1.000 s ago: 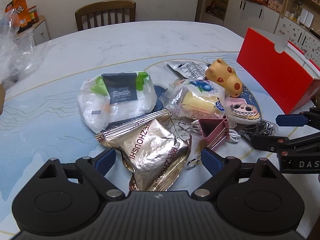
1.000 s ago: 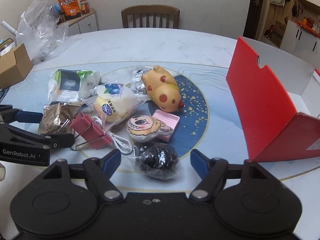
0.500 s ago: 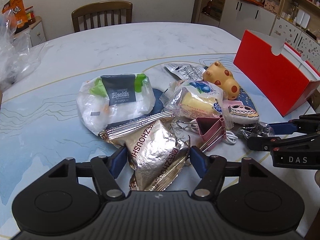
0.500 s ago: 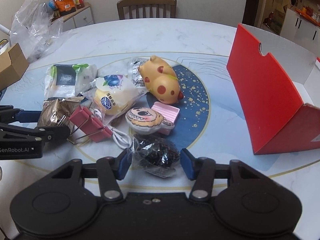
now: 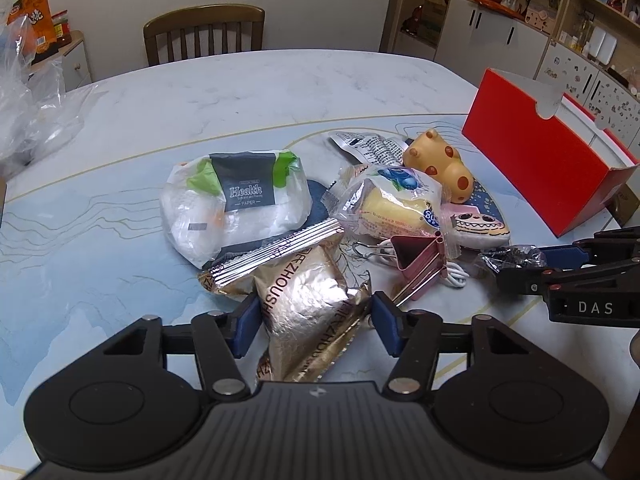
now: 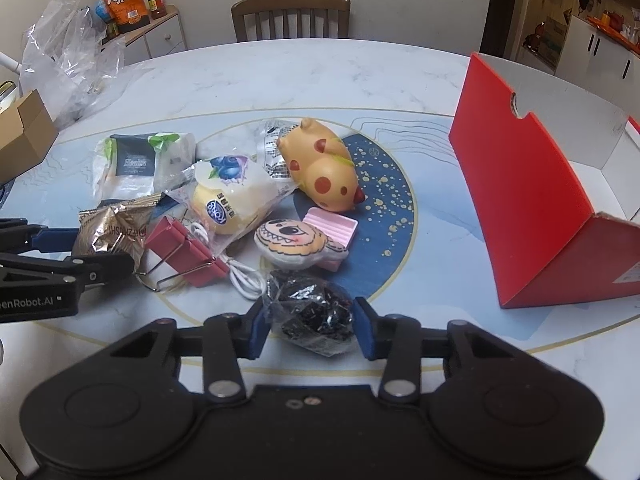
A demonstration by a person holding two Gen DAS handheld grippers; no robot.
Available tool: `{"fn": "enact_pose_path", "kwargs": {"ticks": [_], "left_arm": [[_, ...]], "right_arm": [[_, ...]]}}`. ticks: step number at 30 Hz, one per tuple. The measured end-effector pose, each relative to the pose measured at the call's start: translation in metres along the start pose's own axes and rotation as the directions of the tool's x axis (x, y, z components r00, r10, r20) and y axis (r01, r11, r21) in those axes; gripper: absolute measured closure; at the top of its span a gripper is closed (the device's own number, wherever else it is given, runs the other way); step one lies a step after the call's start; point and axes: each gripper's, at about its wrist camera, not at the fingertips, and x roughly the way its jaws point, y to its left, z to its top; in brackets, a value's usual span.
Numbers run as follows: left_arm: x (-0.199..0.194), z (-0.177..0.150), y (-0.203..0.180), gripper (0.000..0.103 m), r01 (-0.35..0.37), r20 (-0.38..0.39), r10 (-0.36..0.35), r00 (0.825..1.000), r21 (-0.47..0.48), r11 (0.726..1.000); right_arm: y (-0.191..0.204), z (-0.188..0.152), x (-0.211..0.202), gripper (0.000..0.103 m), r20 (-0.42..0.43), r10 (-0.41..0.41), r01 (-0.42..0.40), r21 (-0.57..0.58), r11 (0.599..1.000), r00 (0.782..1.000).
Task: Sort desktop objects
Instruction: 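Grasp the gold foil bag with the left tool while the right tool grasps the black mesh pouch, then carry both held items over the red shoebox with both tools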
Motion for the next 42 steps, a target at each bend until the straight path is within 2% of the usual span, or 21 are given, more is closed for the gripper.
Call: {"fn": "enact_pose_path", "kwargs": {"ticks": [11,20,30,38,42], "left_arm": [[-0.029,0.004,-0.009,0.047,0.039,0.032,-0.039,0.999,-0.002,0.999],[-0.054,0.027,-0.043,0.047,0.059,0.081,-0.063,0.995,0.045,0.997],[-0.061,0.073,-0.127,0.047,0.118,0.131,-0.138,0.982,0.150,0.982],[-0.042,0.113,-0.203,0.047,0.148,0.150,-0.184,0.971,0.225,0.963],[-0.026,0.131,-0.235,0.047,0.146,0.142,-0.184,0.973,0.246,0.958]], "right_arm": [[-0.013,0.003,-0.033,0.064,0.042,0.015,-0.016,0.017,1.000,0.999],[-0.041,0.020,-0.073,0.064,0.102,0.033,-0.035,0.013,0.999,0.994],[-0.109,0.047,-0.111,0.064,0.180,0.030,-0.031,0.003,1.000,0.983],[-0.175,0.056,-0.115,0.064,0.203,0.001,-0.002,0.005,1.000,0.979],[-0.204,0.059,-0.110,0.064,0.202,-0.009,0.007,0.009,1.000,0.979]]}}
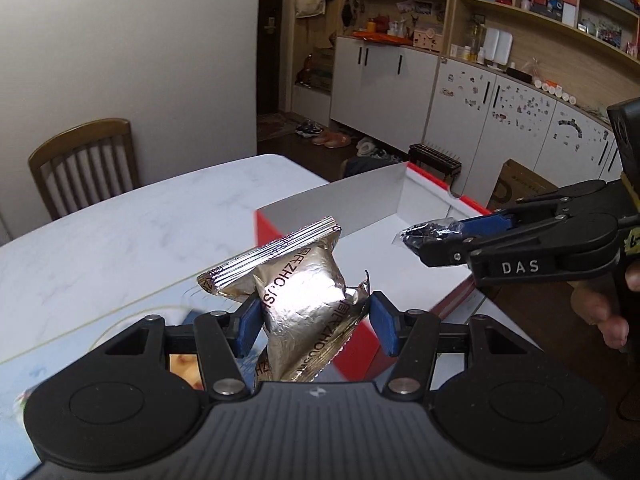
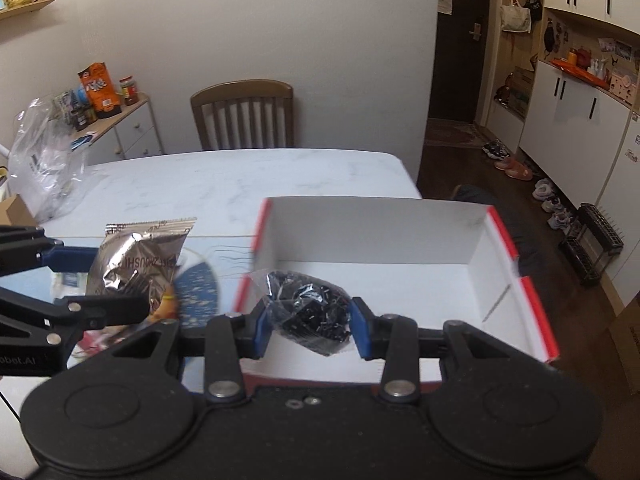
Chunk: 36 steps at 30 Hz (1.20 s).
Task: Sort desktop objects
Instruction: 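Carry both held items over the red shoebox with both tools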
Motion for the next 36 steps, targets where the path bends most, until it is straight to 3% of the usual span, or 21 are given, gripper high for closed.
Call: {"fn": "enact_pose_path", "kwargs": {"ticks": [10,17,27,36], "left_arm": [[0.066,0.034,-0.041,0.047,0.034,-0.059,-0.031,0.998,0.045,0.998],[0.115,0.052,-0.055,0.047,0.079,-0.140,-0.063,0.988,0.108,0.991],[0.184,0.057,-0.057,0.047,0.098,-0.301,-0.050,0.952,0.146,0.984],[0.222,0.046,-0.058,0.047,0.101,-0.400,-0.037,0.916,0.138,0.985]], "right_arm": [[-0.056,-0.003,0.023,0.064,-0.031,-0.014,0.015,0.010,1.000,0.999],[-0.081,-0.008,0.051,0.064,-0.071,-0.042,0.043,0.004,0.999,0.997],[-0.103,-0.011,0.101,0.064,-0.181,-0.058,0.052,-0.039,0.998,0.982],[-0.109,-0.013,0.130,0.064,-0.261,-0.057,0.037,-0.079,0.996,0.964]]}}
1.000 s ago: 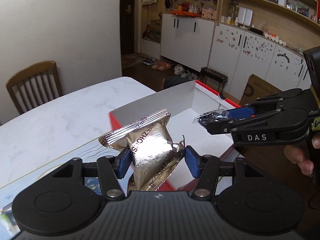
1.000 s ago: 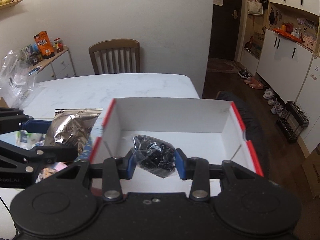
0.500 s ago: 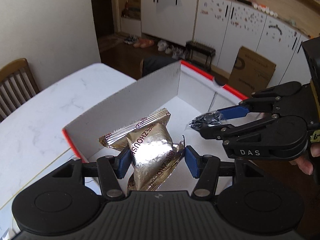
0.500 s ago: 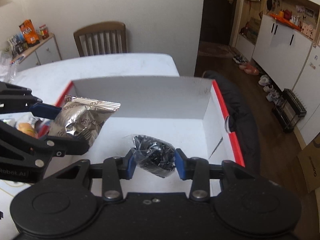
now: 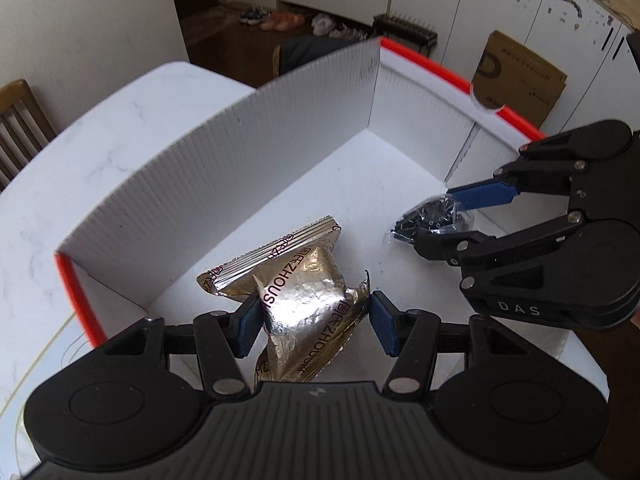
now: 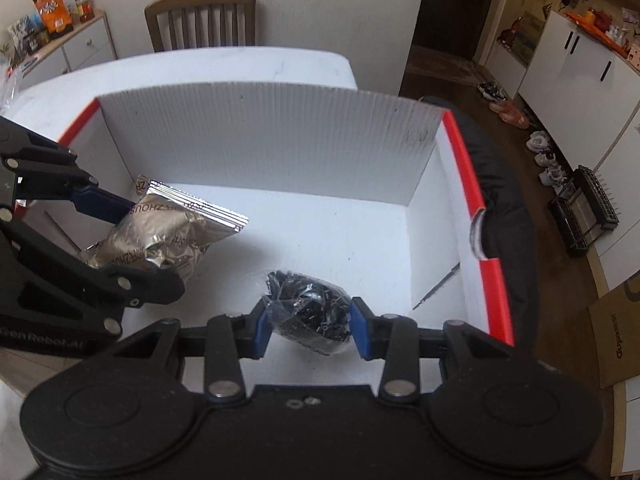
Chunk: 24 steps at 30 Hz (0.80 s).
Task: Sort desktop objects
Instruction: 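Carry both held items over the red shoebox with both tools, then open both tools to drop the foil bag and mesh pouch into the box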
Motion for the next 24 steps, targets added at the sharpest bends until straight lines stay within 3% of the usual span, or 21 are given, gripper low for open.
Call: {"fn": "enact_pose_path", "kwargs": {"ticks": [14,24], "left_arm": [[0.024,0.006,0.005,0.044,0.023,-0.136,-0.026,0.990,-0.028,0.999],[0.013,0.001,0.006,0.041,0.023,-0.104,-0.028,0.994,-0.051,0.998]], "right_arm": [[0.001,0.013,0.020,0.064,-0.140,0.006,-0.009,-0.024,1.000,0.990],[-0.003,0.012,0.017,0.059,-0.139,0.018,-0.021,-0.019,1.000,0.990]]}}
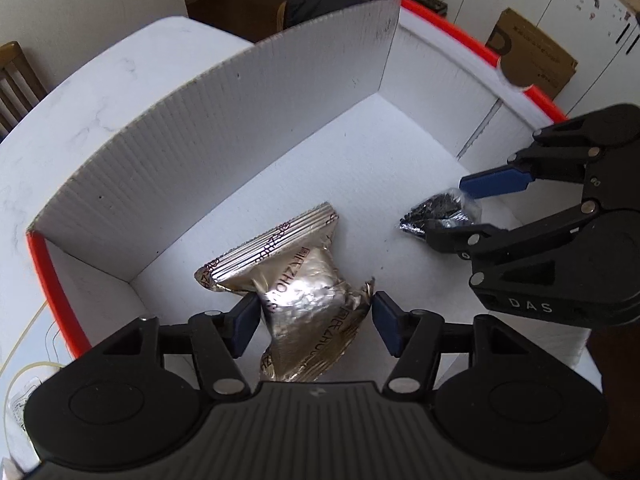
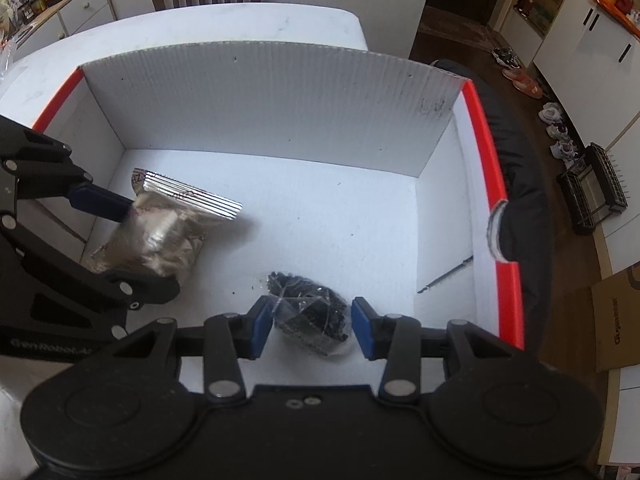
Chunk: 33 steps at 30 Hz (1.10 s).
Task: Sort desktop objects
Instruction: 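Open both tools to drop the foil bag and mesh pouch into the box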
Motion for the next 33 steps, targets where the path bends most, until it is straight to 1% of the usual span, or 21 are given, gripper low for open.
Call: {"fn": "enact_pose_path", "kwargs": {"ticks": [3,7,9,10,15,19,23,27,31,32,33], "left_arm": [[-0.010,-0.004,-0.001,0.040,0.000,0.034,0.000,0.999,0.006,1.000],[-0.024,-0.012,0.000,0.040,0.007,0.079,-0.005,0.997,-0.014,1.000],[-0.033,-0.016,0.001,0.040,0.003,0.106,0.000,0.994,-0.029,1.000],[-0.038,-0.018,0.001,0.040,0.003,0.123,0.001,0.992,-0.037,0.999],[-0.058,-0.026,-0.001,0.040,0.006,0.195,0.007,0.981,-0.068,0.998],[-0.079,-0.033,-0.005,0.040,0.005,0.264,0.018,0.964,-0.087,0.996],[-0.102,-0.047,-0.010,0.040,-0.011,0.326,0.041,0.944,-0.093,0.996],[-0.126,-0.064,-0.013,0.040,-0.024,0.380,0.061,0.923,-0.101,0.995],[-0.144,-0.080,-0.015,0.040,-0.066,0.425,0.109,0.899,-0.114,0.991],[-0.148,-0.085,-0.015,0.039,-0.076,0.436,0.121,0.892,-0.120,0.990],[-0.154,-0.091,-0.014,0.036,-0.085,0.447,0.133,0.885,-0.127,0.988]], "right_arm": [[-0.002,-0.003,-0.007,0.050,0.015,0.007,-0.007,-0.008,1.000,1.000],[-0.001,-0.007,-0.020,0.046,0.044,0.010,-0.008,-0.028,1.000,0.999],[-0.002,-0.010,-0.027,0.042,0.058,0.020,-0.019,-0.025,0.999,0.998],[-0.002,-0.010,-0.030,0.039,0.066,0.026,-0.024,-0.025,0.999,0.997],[-0.005,-0.016,-0.055,0.038,0.120,0.041,-0.039,-0.018,0.999,0.992],[-0.005,-0.021,-0.074,0.037,0.162,0.063,-0.061,-0.016,0.998,0.985],[-0.001,-0.029,-0.093,0.028,0.218,0.088,-0.087,-0.011,0.996,0.972],[0.006,-0.035,-0.106,0.028,0.257,0.113,-0.120,0.012,0.993,0.960],[0.020,-0.041,-0.118,0.027,0.297,0.118,-0.125,0.005,0.992,0.948],[0.023,-0.043,-0.122,0.026,0.305,0.120,-0.127,0.001,0.992,0.945],[0.028,-0.044,-0.125,0.026,0.314,0.122,-0.127,-0.006,0.992,0.941]]}}
